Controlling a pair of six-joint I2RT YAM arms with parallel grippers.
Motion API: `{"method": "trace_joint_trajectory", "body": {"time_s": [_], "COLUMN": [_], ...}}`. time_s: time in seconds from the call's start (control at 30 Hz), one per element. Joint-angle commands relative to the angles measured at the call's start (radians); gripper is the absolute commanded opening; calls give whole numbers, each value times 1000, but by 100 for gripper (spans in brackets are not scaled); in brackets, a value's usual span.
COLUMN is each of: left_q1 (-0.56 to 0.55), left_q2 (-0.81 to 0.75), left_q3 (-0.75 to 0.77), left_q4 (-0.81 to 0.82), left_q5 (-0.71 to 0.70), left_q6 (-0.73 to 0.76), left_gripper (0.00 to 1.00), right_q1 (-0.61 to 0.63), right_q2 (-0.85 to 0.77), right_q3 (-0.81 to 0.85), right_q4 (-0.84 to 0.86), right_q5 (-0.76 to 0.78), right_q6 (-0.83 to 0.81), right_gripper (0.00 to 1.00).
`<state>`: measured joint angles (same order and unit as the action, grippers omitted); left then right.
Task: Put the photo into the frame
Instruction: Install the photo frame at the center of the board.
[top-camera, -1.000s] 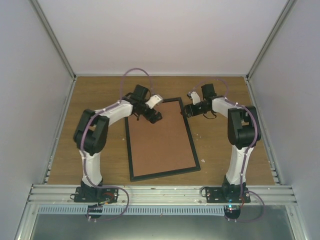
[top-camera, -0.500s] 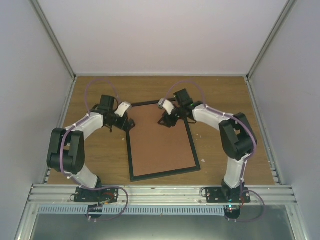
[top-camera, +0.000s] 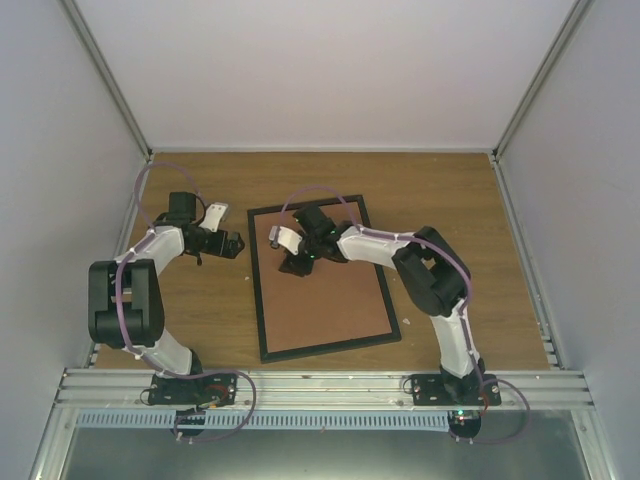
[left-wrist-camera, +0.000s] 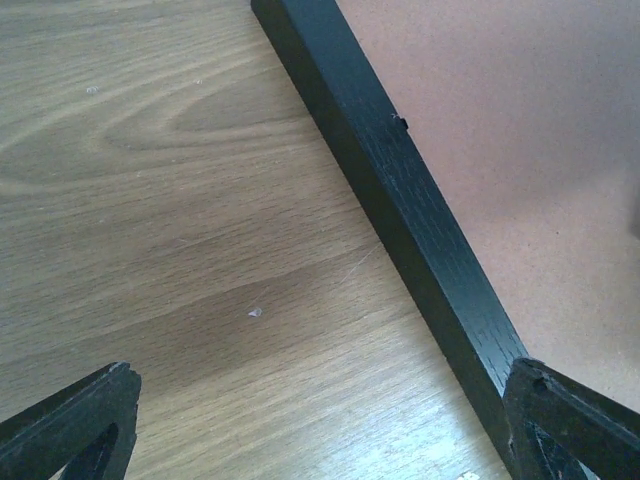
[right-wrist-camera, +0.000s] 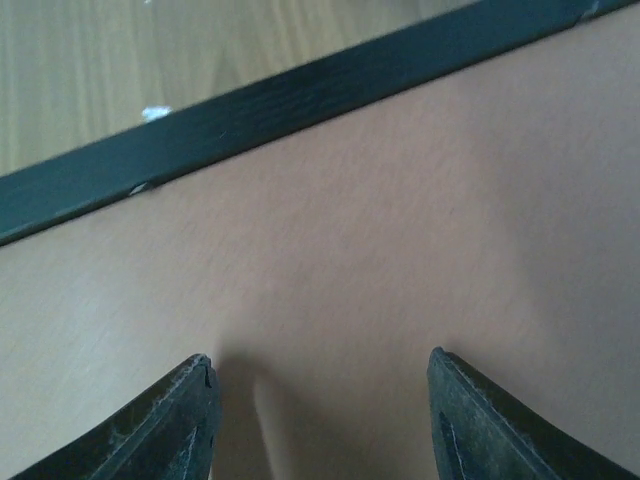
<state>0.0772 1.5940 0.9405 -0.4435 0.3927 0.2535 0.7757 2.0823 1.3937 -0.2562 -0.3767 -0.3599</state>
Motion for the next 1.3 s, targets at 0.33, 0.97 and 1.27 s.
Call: {"method": "trace_joint_trajectory", "body": {"time_s": [0.33, 0.97, 1.27], "left_q1": [1, -114, -150], "left_q2": [3, 305, 430], "left_q3": [-13, 215, 443], "left_q4": [56, 136, 123], "left_q5": [-13, -132, -108], "left_q6": [-67, -130, -160], "left_gripper": [99, 98, 96], "right_q1": [-136, -358, -414], "right_q2": [307, 334, 218], "right_q3": [272, 279, 188], "right_q4": [-71, -125, -85], "right_q5": [162, 79, -57], "right_q6": [101, 202, 210], "right_gripper": [57, 57, 57]}}
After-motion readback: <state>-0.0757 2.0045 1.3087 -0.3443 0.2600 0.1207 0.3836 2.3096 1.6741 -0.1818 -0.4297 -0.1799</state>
